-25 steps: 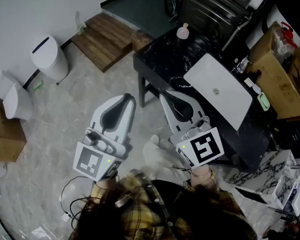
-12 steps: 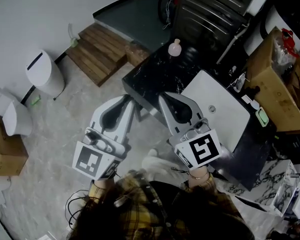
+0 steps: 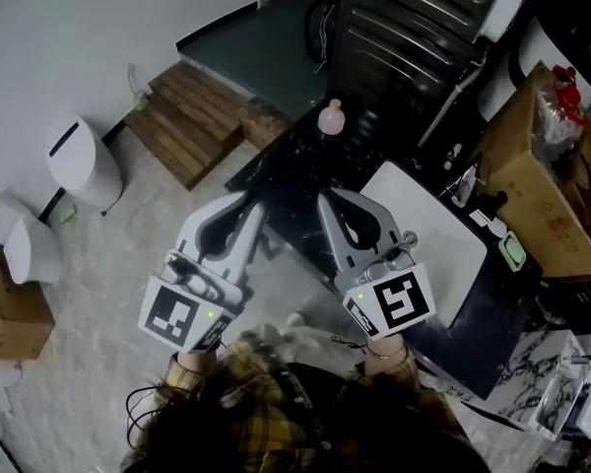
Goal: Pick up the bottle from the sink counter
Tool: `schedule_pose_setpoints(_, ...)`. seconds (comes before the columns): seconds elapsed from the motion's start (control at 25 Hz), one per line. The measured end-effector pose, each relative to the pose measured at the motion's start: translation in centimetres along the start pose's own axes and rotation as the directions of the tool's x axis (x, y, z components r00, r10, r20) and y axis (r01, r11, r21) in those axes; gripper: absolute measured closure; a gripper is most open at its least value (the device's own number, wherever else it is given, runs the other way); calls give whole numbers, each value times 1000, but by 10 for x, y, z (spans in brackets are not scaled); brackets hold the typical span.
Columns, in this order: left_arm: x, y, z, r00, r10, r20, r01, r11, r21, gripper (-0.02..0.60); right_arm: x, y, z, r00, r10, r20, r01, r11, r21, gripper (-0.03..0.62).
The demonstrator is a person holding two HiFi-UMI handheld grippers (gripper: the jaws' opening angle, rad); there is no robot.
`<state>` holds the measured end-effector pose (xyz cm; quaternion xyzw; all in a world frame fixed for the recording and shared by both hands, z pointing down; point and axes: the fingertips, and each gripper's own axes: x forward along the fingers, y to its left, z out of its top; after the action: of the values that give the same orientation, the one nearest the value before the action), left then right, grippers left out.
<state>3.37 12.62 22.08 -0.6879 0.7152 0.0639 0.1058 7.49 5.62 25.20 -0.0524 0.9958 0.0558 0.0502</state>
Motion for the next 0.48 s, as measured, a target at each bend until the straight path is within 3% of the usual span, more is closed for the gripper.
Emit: schedule_pose_setpoints(0.48, 21, 10, -10, 999, -54, -8, 54, 999, -8, 543, -1, -17, -18, 998, -54, -45, 54, 998, 14, 577)
